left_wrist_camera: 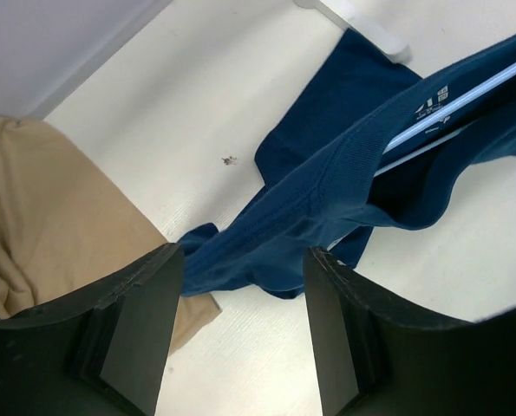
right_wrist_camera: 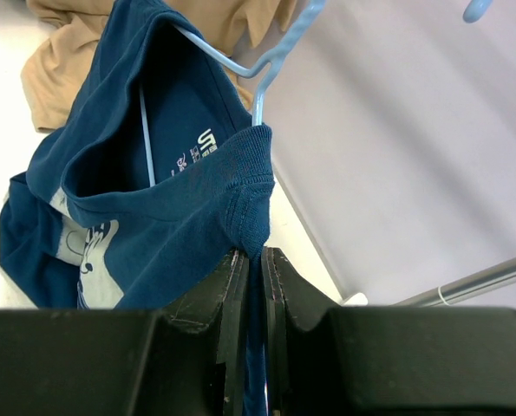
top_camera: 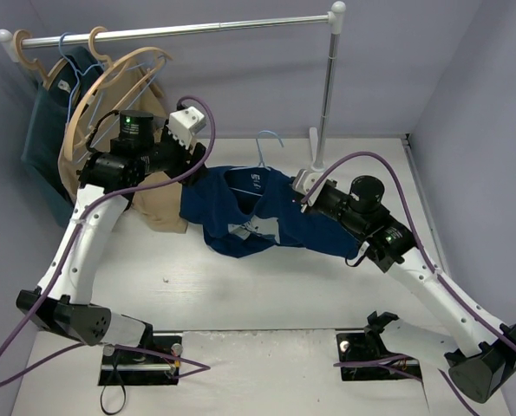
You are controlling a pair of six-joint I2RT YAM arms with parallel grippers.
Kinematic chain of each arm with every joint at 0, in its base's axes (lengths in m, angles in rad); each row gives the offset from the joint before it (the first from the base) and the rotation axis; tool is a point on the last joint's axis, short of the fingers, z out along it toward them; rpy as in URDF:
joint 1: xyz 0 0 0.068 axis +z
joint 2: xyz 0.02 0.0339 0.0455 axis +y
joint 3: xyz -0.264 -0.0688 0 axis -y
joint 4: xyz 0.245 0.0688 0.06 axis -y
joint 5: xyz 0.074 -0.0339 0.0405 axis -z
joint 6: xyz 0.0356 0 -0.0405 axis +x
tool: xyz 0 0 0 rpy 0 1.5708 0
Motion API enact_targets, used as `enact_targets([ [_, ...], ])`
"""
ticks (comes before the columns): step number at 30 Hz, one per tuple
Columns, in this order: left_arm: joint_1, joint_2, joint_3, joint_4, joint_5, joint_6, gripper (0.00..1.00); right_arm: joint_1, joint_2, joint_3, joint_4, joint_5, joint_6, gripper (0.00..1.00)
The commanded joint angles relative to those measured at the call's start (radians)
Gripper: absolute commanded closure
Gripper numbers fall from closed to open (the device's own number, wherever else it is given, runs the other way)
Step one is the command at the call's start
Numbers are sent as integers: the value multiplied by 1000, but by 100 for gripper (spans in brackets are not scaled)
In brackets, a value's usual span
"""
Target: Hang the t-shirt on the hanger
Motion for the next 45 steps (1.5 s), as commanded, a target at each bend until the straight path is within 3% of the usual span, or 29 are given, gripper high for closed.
enact_targets([
  [1,22,12,61,-9,144,133,43,5,-27,24,90,-32,13,100],
  [9,38,50,41,-1,251,263,43,5,-20,35,75,-54,14,100],
  [16,38,30,-64,118,341,302,43,3,-4,46,66,-61,8,100],
  [23,38,55,-85,92,425,383,45,3,11,53,66,-69,5,100],
  [29,38,65,-113,126,508,410,65,3,28,61,66,-81,4,100],
  [40,37,76,-133,118,583,430,72,2,51,75,63,-94,-6,100],
  [45,37,75,-136,95,598,440,84,2,55,79,63,-100,-4,100],
])
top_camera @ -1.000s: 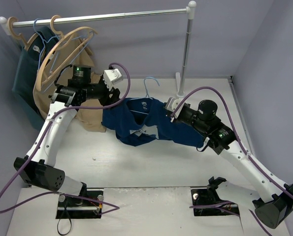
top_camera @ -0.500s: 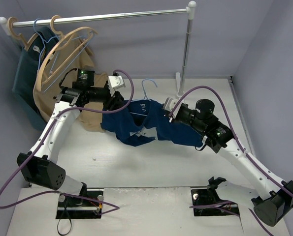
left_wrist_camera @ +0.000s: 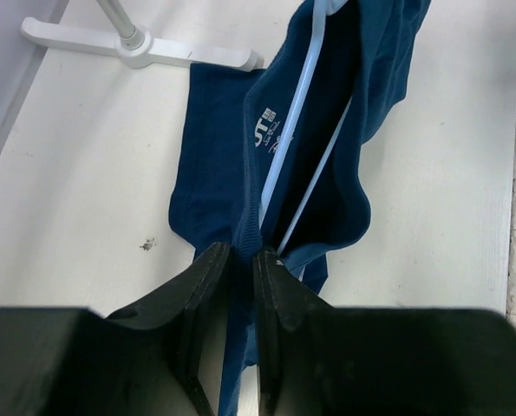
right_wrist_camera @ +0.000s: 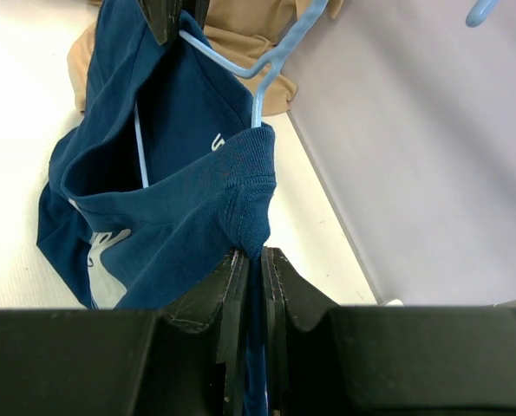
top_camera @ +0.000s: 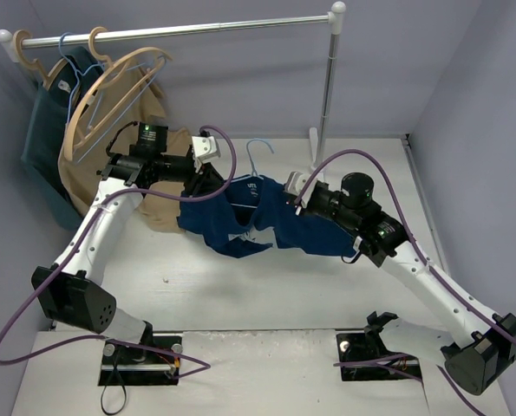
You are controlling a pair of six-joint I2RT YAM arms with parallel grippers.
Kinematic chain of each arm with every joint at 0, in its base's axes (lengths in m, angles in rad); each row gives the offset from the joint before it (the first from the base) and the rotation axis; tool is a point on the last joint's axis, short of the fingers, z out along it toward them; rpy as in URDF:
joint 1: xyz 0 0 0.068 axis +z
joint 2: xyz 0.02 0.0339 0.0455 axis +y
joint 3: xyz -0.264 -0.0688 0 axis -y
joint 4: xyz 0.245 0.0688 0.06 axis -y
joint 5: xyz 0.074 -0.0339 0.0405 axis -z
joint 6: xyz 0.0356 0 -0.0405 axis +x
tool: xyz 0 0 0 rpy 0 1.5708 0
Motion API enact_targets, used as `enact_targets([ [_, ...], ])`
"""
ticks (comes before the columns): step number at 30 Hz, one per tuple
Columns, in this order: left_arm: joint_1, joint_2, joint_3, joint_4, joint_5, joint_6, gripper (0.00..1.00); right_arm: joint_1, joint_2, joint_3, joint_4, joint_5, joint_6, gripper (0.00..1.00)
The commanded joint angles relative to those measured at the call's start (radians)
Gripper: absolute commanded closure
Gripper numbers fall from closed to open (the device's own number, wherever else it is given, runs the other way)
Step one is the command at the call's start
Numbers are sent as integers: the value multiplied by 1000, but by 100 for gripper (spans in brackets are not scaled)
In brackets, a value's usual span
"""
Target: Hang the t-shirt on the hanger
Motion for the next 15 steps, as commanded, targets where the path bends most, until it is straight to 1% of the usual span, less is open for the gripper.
enact_targets([
  [1,9,-16,12,22,91,39,85,0,2,71,103,-27,-2,100],
  [3,8,-18,12,11,103,39,89,0,5,74,103,-32,-2,100],
  [9,6,-38,-10,4,95,36,89,0,11,82,103,-40,4,100],
  [15,3,-55,-22,-1,91,30,78,0,13,87,110,-46,12,100],
])
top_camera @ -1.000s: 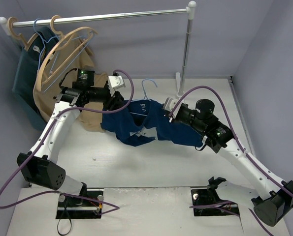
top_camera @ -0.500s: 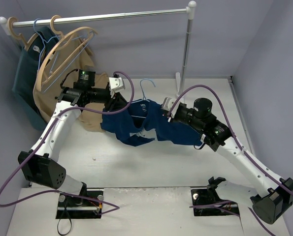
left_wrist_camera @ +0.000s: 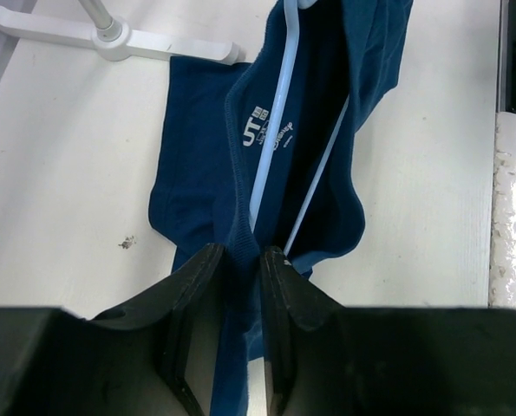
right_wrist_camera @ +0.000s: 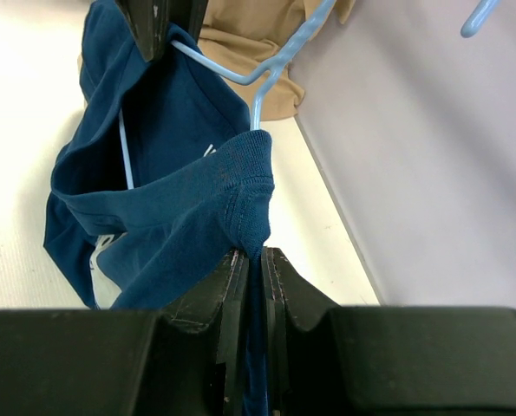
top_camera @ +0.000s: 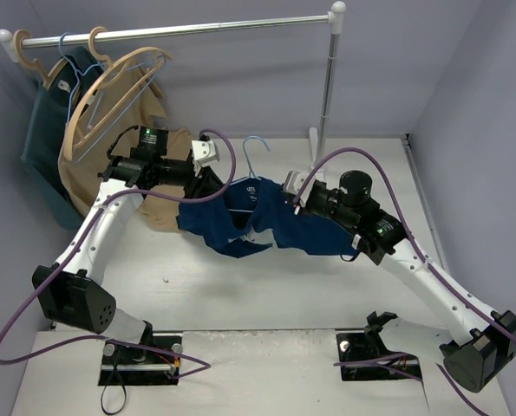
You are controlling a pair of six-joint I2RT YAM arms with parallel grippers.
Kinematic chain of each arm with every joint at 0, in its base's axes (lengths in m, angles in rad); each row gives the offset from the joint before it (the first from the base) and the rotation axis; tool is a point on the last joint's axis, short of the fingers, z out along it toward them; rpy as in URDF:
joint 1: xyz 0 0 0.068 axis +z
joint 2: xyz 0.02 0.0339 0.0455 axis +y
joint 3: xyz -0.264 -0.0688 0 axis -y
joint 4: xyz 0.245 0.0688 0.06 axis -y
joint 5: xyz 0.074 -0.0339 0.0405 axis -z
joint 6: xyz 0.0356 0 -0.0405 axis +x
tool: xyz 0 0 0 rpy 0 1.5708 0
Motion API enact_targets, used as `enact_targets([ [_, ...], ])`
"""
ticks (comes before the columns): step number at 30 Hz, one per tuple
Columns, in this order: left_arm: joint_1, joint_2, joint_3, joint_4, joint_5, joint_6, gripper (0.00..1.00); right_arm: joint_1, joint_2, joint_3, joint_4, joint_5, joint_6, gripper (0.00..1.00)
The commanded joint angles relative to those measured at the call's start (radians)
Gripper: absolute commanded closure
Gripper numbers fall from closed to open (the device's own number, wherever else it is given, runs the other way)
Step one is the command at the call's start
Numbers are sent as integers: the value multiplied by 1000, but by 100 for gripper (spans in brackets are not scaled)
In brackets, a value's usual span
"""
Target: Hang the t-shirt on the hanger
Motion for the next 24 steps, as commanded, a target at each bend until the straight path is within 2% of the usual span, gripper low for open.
enact_targets([
  [1,-5,-54,8,14,56,16,77,1,-1,71,121,-25,12,100],
  [4,-9,-59,-1,14,52,16,73,3,-1,71,126,-28,16,100],
  [12,-23,-57,-4,33,41,-1,74,3,6,71,140,-38,25,100],
  [13,-28,-54,-4,34,43,-2,77,3,7,71,141,-39,25,100],
  [14,-29,-54,0,36,41,-2,85,3,9,69,143,-39,25,100],
  [17,-31,-60,0,47,35,-2,100,3,10,69,143,-36,24,100],
  [19,-34,-77,-7,79,3,-8,100,3,9,66,143,-30,18,100],
  [22,-34,-117,-43,145,-61,-13,100,-1,6,63,129,5,12,86],
  [24,-35,-146,-67,186,-89,-15,100,-13,1,63,106,30,1,84],
])
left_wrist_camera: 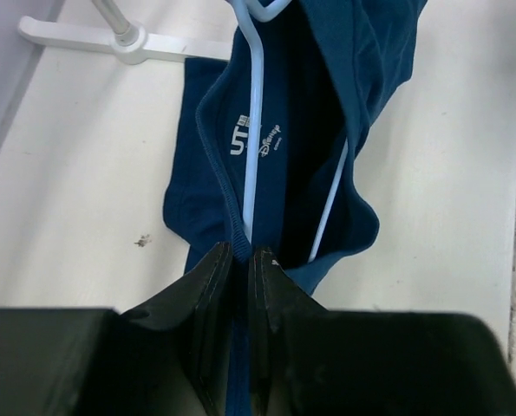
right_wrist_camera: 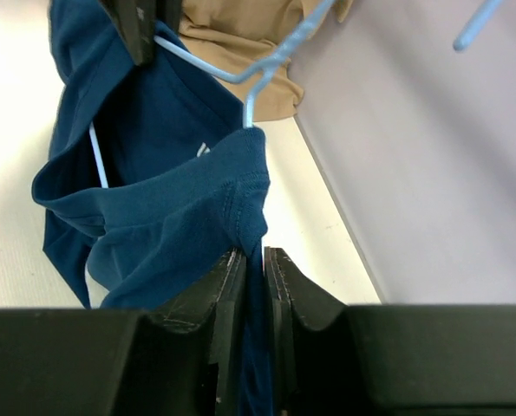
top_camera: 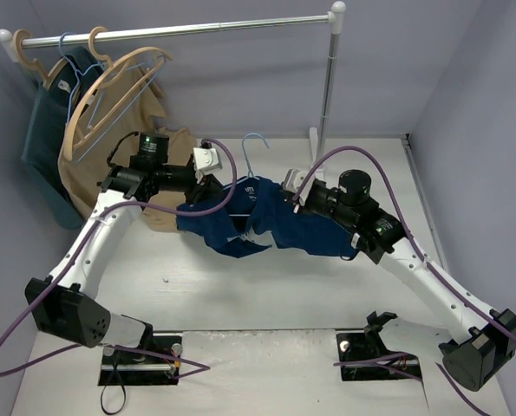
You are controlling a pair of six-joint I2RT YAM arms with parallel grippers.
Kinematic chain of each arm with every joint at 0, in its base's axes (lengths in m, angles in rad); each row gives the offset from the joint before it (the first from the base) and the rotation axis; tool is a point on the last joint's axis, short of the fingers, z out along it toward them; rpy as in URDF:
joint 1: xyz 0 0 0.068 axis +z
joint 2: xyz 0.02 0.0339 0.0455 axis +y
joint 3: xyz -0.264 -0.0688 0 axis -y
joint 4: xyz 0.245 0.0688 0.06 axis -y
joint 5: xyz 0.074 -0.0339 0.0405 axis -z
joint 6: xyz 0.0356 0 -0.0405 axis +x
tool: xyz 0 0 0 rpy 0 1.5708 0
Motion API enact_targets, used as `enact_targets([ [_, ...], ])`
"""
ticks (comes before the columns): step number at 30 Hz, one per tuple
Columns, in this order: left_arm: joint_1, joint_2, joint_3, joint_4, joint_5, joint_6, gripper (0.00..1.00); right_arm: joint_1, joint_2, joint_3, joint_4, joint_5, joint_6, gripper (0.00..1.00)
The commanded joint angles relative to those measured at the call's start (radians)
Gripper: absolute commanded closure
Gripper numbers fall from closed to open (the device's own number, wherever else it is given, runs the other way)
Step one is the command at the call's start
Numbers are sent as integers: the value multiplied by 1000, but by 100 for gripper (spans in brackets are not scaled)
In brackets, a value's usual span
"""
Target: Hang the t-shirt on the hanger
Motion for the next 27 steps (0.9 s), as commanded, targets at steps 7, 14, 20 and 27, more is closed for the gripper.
enact_targets([
  [7,-7,-158,-72,238,-142,0,100,-158,-24,64,39,33,10,57],
  [14,-5,-194,-95,299,-203,-54,100,-276,-45,45,10,75,42,52],
  [20,-5,-230,-147,561,-482,-319,100,-276,-64,80,9,98,77,46],
  [27,-7,-145,239,444,-814,-494,100,-276,-99,116,24,104,93,45],
])
